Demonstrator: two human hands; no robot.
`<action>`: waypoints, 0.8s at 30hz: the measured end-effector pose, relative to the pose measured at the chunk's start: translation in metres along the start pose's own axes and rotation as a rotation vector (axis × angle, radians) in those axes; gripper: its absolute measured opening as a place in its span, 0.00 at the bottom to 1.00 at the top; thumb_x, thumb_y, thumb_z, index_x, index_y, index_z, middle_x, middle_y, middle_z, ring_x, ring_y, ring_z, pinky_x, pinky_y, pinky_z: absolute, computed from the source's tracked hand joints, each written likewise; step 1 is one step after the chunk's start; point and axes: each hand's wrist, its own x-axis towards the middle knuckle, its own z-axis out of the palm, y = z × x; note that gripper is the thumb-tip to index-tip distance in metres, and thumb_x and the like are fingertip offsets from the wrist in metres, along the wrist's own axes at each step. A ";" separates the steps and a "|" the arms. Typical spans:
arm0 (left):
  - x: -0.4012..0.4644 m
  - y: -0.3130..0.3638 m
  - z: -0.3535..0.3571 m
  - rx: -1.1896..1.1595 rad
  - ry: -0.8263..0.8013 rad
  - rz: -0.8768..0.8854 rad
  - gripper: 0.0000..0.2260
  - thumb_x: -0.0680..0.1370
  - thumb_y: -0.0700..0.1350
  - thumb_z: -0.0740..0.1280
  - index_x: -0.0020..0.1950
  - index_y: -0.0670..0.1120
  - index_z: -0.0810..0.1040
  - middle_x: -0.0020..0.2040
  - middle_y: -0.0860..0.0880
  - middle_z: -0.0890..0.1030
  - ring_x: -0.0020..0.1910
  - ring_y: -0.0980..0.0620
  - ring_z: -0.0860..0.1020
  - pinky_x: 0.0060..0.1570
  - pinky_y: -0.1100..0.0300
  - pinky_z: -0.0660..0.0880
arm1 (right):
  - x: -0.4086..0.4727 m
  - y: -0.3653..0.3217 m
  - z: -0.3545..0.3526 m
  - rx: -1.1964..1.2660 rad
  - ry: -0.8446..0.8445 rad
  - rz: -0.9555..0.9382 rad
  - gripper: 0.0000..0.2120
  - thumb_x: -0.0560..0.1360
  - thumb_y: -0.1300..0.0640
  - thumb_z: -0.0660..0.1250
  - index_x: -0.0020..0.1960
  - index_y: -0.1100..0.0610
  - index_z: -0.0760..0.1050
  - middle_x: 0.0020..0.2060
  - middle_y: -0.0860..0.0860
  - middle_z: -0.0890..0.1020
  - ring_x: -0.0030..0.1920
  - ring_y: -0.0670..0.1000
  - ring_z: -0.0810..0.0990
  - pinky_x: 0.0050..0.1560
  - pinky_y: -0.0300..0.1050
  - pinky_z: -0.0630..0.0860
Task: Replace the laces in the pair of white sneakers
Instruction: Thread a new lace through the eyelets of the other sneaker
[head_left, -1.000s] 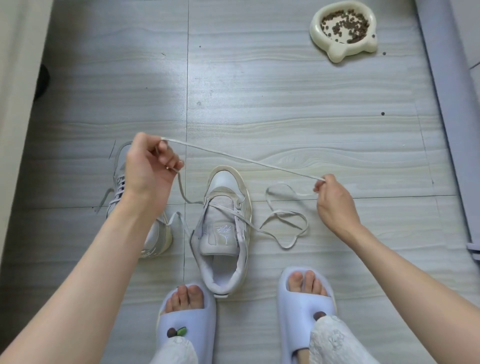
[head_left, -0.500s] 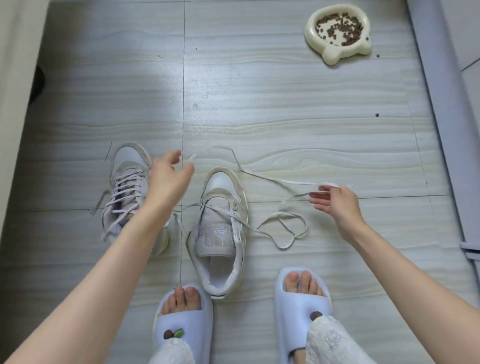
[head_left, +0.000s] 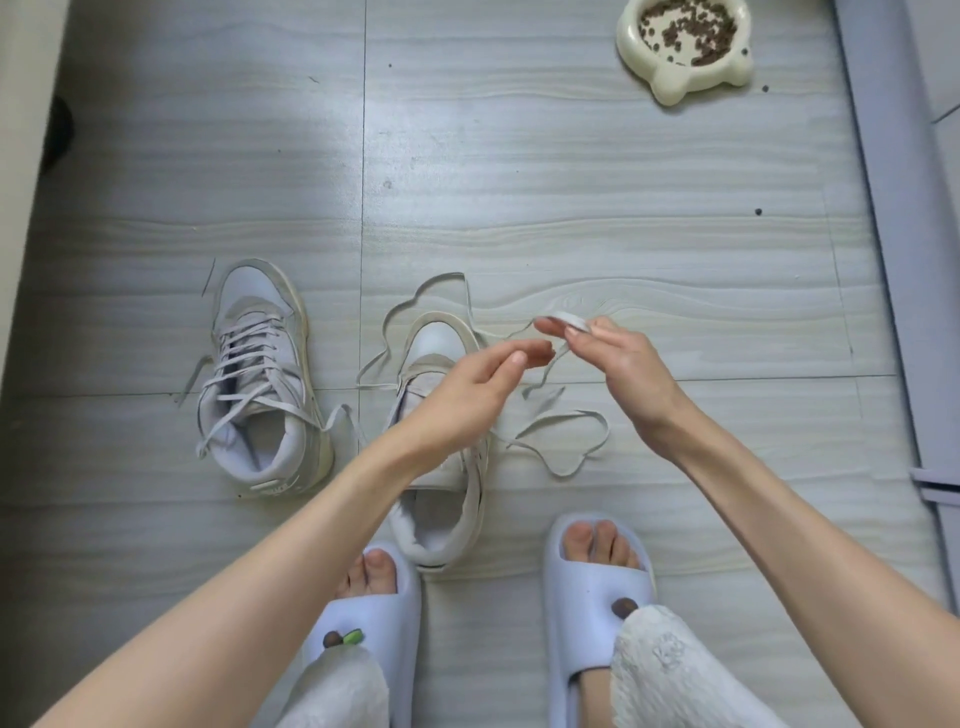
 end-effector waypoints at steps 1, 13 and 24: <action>-0.001 0.000 0.002 -0.006 0.003 -0.003 0.14 0.82 0.40 0.54 0.66 0.42 0.72 0.58 0.50 0.78 0.53 0.65 0.75 0.48 0.80 0.66 | 0.000 0.000 0.000 0.004 -0.006 0.010 0.11 0.79 0.59 0.58 0.57 0.48 0.75 0.46 0.51 0.71 0.58 0.47 0.72 0.56 0.30 0.66; -0.021 -0.009 -0.020 0.110 0.035 -0.176 0.13 0.80 0.49 0.61 0.37 0.49 0.77 0.36 0.53 0.76 0.38 0.59 0.72 0.37 0.70 0.66 | 0.000 0.033 0.022 0.026 -0.045 0.206 0.14 0.81 0.59 0.54 0.61 0.58 0.75 0.30 0.48 0.67 0.30 0.44 0.65 0.28 0.32 0.61; -0.042 -0.023 -0.067 0.097 0.138 -0.197 0.13 0.80 0.48 0.60 0.37 0.52 0.76 0.33 0.58 0.79 0.41 0.61 0.75 0.46 0.64 0.65 | 0.015 0.079 -0.009 0.440 0.280 0.563 0.19 0.82 0.54 0.50 0.39 0.59 0.73 0.24 0.48 0.72 0.19 0.43 0.68 0.21 0.34 0.58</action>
